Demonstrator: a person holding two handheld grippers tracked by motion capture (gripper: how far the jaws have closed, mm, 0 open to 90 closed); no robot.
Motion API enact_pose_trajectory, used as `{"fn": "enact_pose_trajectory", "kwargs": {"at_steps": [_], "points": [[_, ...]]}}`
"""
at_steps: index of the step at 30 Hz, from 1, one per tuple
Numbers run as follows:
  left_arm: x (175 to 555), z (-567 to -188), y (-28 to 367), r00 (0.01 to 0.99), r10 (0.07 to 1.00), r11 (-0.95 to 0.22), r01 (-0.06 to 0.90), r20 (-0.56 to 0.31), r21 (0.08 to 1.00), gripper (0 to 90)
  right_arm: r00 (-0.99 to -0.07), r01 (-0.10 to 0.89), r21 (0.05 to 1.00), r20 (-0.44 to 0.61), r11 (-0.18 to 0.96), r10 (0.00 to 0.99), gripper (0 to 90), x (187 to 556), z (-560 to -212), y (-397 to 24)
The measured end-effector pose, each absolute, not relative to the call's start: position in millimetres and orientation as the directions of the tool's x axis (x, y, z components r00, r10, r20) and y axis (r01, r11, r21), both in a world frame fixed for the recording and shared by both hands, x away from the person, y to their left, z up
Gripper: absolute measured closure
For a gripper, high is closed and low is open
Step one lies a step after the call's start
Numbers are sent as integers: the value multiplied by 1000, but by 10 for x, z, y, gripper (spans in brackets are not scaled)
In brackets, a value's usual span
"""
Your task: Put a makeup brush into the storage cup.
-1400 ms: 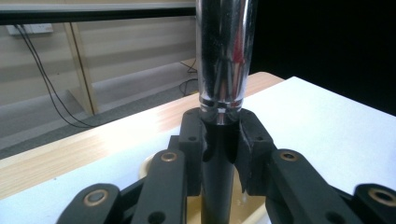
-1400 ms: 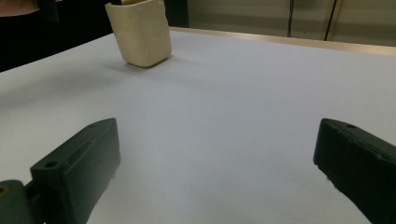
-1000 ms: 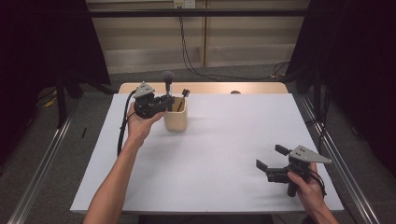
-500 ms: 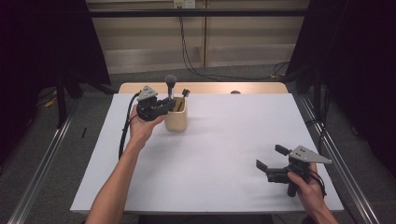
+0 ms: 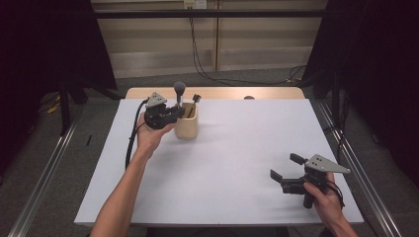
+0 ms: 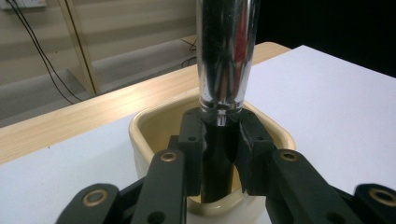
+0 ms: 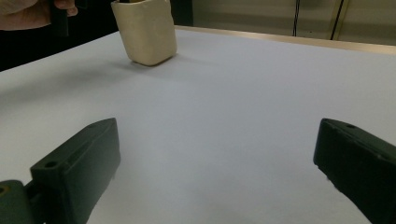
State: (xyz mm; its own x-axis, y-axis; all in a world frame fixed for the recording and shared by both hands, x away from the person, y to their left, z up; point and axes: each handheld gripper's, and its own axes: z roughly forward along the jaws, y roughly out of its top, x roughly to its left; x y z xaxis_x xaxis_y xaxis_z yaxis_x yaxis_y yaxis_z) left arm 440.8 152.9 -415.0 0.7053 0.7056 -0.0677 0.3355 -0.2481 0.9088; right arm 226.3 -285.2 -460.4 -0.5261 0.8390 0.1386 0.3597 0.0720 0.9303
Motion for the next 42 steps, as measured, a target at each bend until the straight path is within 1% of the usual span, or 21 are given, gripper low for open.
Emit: {"fn": "enact_pose_trajectory", "kwargs": {"at_steps": [3,8,9,12,14,15,16,17,19,24,26,28,30,31,33,38,42], "points": [[4406,-4162,1528,710,700,-238,336,-78,911,724,-534,356,931,135,77,834,6,2261,-4601,-2844],[4403,-4164,1541,703,707,-229,332,-78,915,620,-531,360,930,140,73,836,6,2263,-4603,-2850],[4403,-4169,1540,700,708,-212,334,-91,918,600,-531,359,930,139,73,836,6,2262,-4604,-2851],[4384,-4150,1532,698,713,-224,323,-71,920,503,-531,359,931,140,72,836,6,2269,-4608,-2852],[4384,-4139,1541,692,719,-222,317,-65,922,467,-533,359,931,140,73,834,6,2274,-4610,-2854],[4392,-4140,1545,690,721,-220,314,-63,924,423,-533,361,930,142,72,834,6,2274,-4611,-2854],[4396,-4144,1548,690,721,-216,306,-60,927,404,-532,361,930,143,71,835,6,2275,-4611,-2854],[4396,-4144,1550,688,723,-213,311,-64,926,386,-532,361,930,144,70,834,6,2273,-4609,-2855],[4396,-4141,1558,678,731,-212,322,-69,923,299,-532,361,930,146,67,834,6,2269,-4608,-2864],[4408,-4152,1552,673,735,-205,331,-79,921,162,-522,360,931,150,57,840,6,2278,-4621,-2896],[4411,-4160,1546,668,736,-180,352,-112,919,92,-519,364,930,154,54,841,6,2276,-4624,-2904],[4412,-4164,1538,666,738,-186,354,-108,916,69,-518,364,930,156,52,841,6,2280,-4624,-2907],[4408,-4164,1535,659,739,-153,369,-142,917,37,-519,361,931,151,56,841,6,2285,-4623,-2908],[4409,-4157,1546,664,733,-154,375,-148,914,37,-520,361,931,150,57,841,6,2287,-4624,-2908],[4391,-4152,1541,663,736,-164,371,-138,914,23,-520,362,930,153,55,840,6,2288,-4625,-2907],[4335,-4123,1577,667,736,-173,356,-120,918,23,-522,363,930,153,56,839,6,2268,-4615,-2897],[4254,-4096,1625,697,712,-194,313,-86,930,23,-523,355,933,148,57,839,6,2244,-4605,-2889]]}}
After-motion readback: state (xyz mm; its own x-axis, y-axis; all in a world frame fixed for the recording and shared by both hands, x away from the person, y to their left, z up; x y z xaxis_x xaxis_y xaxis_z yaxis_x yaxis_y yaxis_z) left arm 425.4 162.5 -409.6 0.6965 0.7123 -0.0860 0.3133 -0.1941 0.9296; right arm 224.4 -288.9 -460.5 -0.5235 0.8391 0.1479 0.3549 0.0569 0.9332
